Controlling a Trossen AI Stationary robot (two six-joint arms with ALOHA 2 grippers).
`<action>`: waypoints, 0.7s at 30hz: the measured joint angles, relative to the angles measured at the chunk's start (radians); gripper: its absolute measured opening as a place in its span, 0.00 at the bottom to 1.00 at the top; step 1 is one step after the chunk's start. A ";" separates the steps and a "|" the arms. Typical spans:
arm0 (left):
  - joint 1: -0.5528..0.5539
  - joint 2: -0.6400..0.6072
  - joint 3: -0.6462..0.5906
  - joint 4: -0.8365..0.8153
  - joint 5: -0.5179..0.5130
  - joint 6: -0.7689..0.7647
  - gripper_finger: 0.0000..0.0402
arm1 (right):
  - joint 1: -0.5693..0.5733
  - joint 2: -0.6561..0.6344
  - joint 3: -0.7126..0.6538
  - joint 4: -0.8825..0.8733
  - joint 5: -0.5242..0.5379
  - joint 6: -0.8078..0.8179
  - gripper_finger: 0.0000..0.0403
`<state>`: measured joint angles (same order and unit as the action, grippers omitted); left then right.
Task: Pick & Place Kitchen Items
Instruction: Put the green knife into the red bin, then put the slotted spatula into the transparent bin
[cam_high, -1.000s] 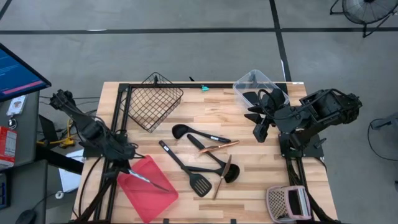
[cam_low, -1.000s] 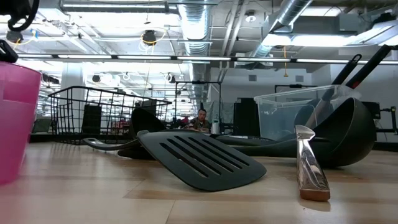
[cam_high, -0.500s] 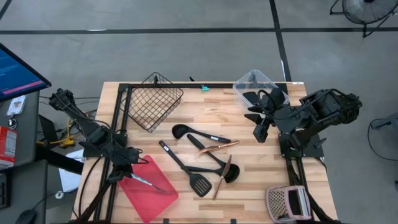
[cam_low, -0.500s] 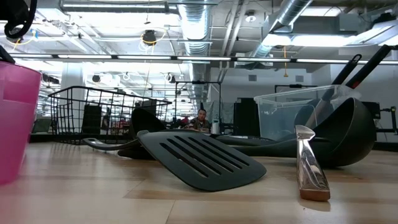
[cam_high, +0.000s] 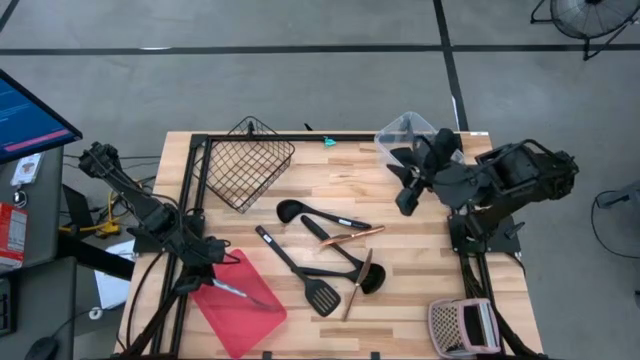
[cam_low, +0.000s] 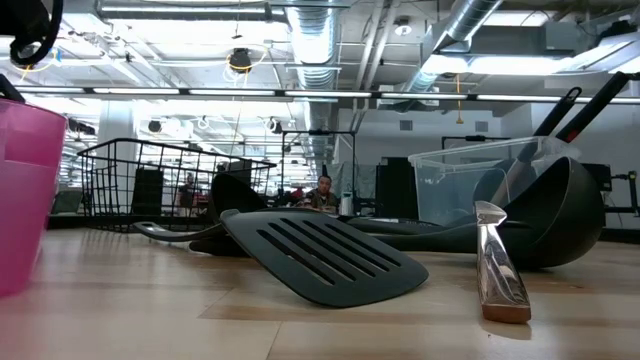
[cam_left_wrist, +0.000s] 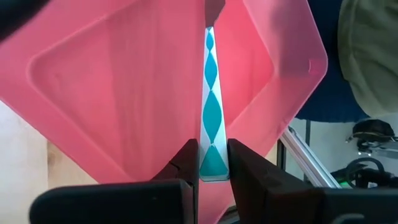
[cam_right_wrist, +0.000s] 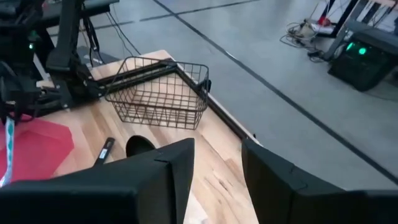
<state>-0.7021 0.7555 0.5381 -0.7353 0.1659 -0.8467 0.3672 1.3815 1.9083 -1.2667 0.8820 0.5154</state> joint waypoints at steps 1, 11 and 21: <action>0.000 0.000 0.000 0.001 -0.006 0.000 0.12 | -0.004 -0.001 0.000 0.000 0.000 0.006 0.33; 0.000 -0.001 0.000 0.003 -0.046 0.006 0.27 | -0.024 0.030 0.001 0.003 -0.067 0.001 0.33; 0.010 -0.001 0.000 0.004 -0.049 0.029 0.49 | -0.024 0.029 0.001 0.004 -0.081 0.001 0.37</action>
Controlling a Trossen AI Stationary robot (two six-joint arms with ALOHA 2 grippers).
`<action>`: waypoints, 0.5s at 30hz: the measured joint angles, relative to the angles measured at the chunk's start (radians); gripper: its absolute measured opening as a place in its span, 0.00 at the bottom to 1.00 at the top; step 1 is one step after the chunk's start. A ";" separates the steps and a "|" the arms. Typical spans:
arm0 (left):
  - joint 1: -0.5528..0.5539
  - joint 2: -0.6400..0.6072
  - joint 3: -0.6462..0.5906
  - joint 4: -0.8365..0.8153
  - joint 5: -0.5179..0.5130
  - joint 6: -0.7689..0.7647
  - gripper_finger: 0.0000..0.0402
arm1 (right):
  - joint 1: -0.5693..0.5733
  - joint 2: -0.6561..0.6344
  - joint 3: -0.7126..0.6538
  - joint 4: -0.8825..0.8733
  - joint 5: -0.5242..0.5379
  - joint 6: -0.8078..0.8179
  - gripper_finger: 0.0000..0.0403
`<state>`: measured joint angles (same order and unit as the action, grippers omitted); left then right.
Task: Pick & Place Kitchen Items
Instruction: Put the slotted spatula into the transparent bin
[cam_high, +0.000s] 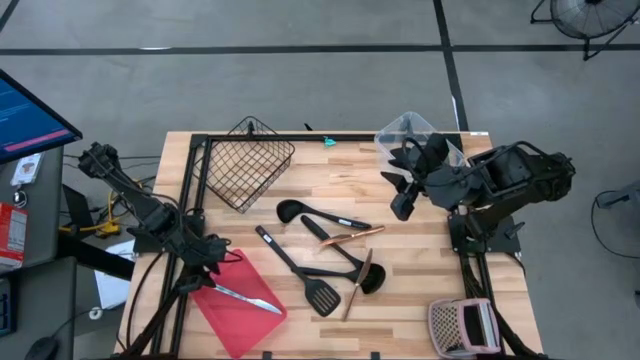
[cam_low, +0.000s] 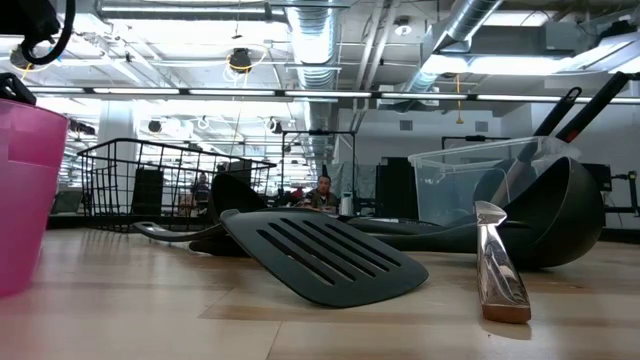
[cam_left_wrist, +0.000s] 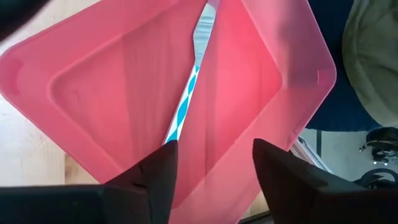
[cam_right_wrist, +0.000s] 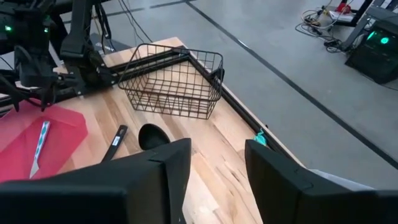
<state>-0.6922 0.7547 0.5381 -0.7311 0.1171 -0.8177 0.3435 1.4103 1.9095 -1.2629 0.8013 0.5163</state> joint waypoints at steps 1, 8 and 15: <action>0.000 0.000 0.000 0.001 -0.003 -0.003 0.50 | 0.000 0.000 0.000 0.000 0.000 0.000 0.38; 0.000 0.000 0.000 0.041 0.013 -0.021 0.53 | 0.000 0.000 0.000 0.000 -0.019 -0.003 0.41; 0.000 -0.002 0.000 0.108 0.024 -0.054 0.51 | 0.000 0.000 0.000 0.000 -0.019 -0.003 0.42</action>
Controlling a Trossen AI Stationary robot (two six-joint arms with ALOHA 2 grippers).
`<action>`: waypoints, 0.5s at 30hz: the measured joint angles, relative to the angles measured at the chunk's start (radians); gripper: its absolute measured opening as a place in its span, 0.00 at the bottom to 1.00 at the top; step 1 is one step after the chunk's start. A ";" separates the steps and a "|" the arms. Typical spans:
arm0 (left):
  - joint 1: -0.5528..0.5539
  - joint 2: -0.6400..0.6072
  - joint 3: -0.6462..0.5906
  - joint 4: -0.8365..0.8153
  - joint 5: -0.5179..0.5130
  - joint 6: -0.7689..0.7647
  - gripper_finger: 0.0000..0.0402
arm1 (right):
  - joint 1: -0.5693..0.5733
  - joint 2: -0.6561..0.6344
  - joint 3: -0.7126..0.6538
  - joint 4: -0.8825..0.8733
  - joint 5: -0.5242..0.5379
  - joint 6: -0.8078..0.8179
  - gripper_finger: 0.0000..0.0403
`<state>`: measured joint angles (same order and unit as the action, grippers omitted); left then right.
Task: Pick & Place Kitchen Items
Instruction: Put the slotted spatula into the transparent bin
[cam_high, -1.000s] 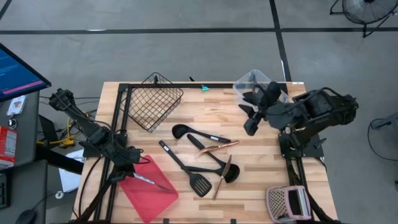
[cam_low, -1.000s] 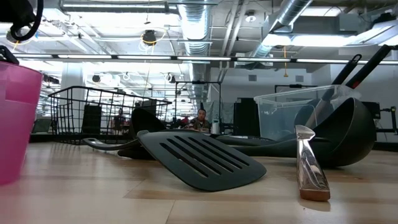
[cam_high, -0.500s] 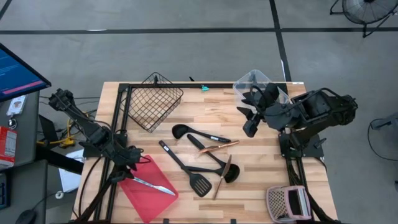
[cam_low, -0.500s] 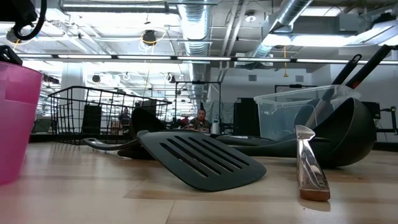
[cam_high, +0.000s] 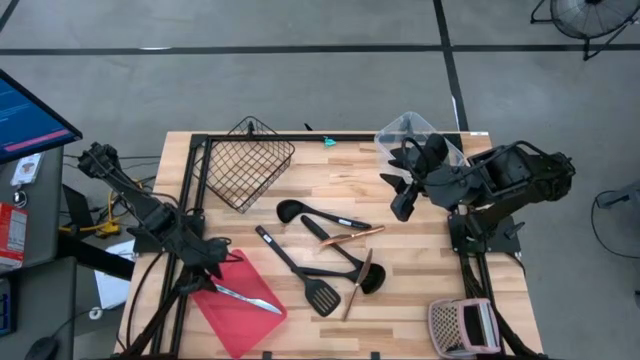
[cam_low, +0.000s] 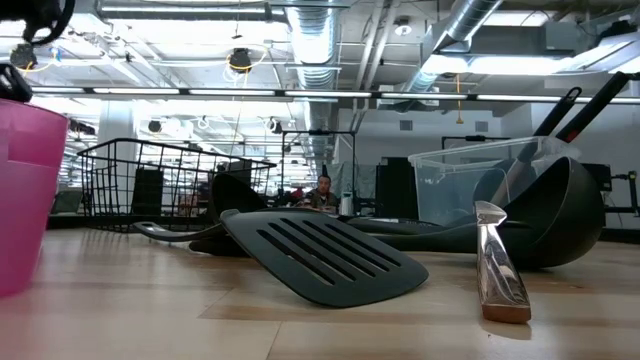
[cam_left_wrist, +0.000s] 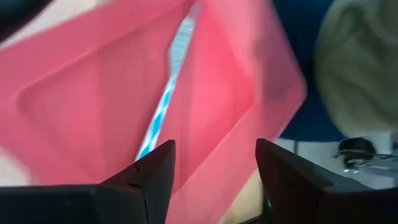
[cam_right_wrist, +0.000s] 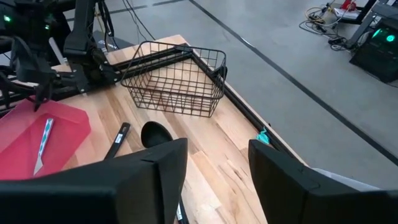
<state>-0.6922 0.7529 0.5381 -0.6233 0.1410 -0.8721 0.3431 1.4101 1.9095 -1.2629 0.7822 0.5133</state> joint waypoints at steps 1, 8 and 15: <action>0.000 0.000 0.000 0.028 0.000 0.000 0.50 | 0.000 0.000 0.000 0.000 0.000 0.000 0.42; 0.018 0.000 0.000 0.137 -0.013 0.001 0.50 | 0.000 0.000 0.000 0.000 -0.001 0.000 0.42; 0.097 0.000 0.000 0.259 -0.032 0.046 0.48 | 0.003 0.000 0.000 0.000 -0.038 -0.038 0.41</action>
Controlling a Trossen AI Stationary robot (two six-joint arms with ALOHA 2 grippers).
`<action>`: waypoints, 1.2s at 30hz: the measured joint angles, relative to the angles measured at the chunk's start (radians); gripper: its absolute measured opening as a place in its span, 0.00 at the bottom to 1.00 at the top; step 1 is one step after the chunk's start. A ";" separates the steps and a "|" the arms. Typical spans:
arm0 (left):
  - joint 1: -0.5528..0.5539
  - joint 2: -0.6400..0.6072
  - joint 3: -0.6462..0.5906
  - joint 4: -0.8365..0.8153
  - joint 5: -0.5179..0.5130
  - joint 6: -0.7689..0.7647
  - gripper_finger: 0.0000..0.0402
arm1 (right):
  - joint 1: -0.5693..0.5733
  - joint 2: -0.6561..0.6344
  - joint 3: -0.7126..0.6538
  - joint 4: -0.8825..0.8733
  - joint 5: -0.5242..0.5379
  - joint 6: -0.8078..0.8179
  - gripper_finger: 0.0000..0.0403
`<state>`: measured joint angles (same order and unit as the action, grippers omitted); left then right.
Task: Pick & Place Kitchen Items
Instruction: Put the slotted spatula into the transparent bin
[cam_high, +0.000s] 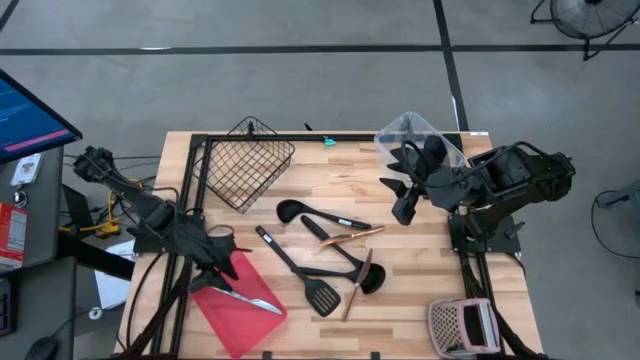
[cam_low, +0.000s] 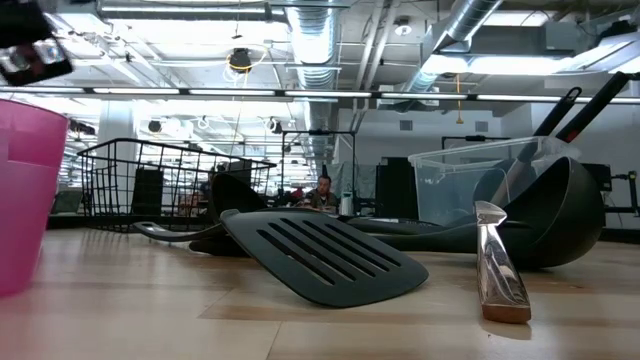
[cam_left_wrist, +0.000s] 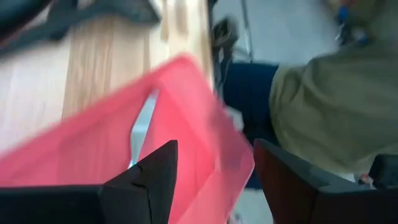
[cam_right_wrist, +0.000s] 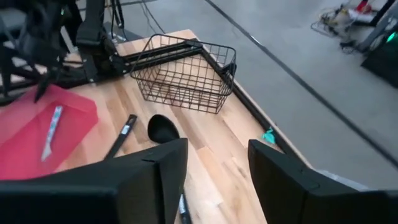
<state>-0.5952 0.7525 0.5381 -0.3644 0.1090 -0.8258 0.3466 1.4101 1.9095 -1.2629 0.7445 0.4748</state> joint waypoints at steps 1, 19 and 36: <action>0.011 0.000 0.000 0.030 -0.005 0.013 0.47 | -0.001 0.000 0.000 0.000 0.002 -0.020 0.41; 0.197 0.000 0.000 0.421 -0.296 0.488 0.46 | -0.045 0.000 0.000 0.083 0.010 -0.084 0.40; 0.415 0.274 0.002 0.434 -0.150 0.777 0.64 | -0.046 0.000 0.000 0.096 -0.071 -0.082 0.40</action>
<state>-0.1802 1.0263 0.5396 0.0700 -0.0414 -0.0491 0.3004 1.4101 1.9095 -1.1671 0.6736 0.3930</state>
